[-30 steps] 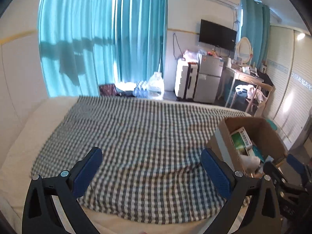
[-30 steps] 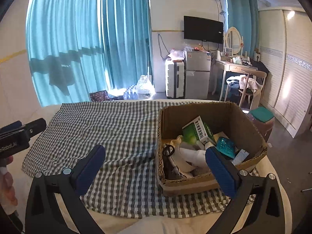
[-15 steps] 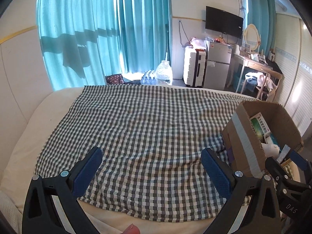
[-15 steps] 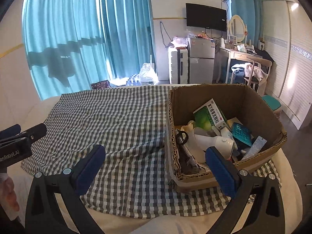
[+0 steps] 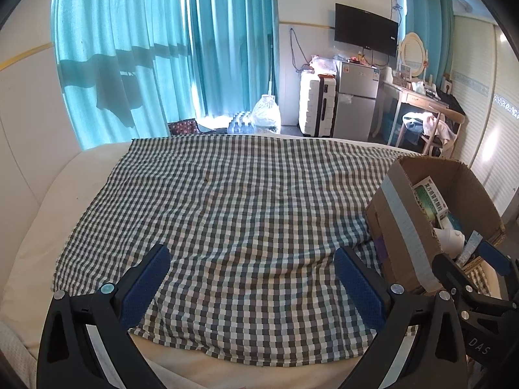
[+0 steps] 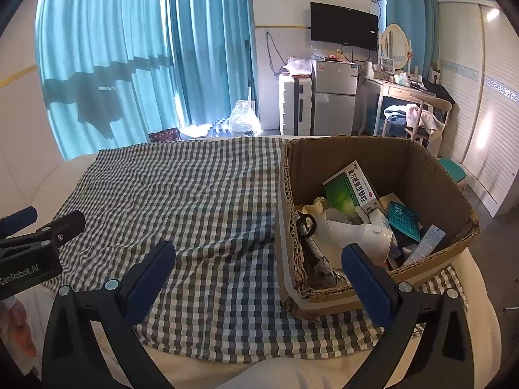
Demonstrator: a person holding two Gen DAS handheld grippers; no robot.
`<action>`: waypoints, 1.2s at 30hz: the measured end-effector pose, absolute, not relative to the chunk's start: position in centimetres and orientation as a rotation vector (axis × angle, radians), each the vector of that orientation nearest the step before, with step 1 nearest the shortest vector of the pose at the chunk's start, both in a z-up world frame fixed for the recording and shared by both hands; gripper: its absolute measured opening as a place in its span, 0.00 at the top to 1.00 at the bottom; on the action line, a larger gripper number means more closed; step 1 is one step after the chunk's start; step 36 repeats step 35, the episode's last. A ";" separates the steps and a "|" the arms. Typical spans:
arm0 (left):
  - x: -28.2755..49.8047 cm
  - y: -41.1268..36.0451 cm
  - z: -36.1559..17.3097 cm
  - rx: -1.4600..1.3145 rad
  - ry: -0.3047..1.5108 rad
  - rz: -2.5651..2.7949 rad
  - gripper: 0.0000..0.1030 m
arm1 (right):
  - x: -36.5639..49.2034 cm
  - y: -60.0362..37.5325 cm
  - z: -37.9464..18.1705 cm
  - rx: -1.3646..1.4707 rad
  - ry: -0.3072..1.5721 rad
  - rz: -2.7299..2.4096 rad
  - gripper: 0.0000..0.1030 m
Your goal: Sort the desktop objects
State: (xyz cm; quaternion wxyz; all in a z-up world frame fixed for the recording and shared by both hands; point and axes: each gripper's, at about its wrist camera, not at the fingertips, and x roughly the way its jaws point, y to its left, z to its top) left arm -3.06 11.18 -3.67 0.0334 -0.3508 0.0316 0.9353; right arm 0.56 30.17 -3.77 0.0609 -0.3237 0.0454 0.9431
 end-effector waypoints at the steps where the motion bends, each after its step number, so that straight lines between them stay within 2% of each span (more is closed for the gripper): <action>1: -3.1 11.2 -3.7 -1.082 0.100 2.875 0.00 | 0.5 30.1 -3.8 -0.983 0.140 2.854 0.00; 36: -2.7 12.3 -4.2 -1.088 0.160 2.847 0.00 | 0.5 29.1 -3.6 -0.996 0.097 2.846 0.00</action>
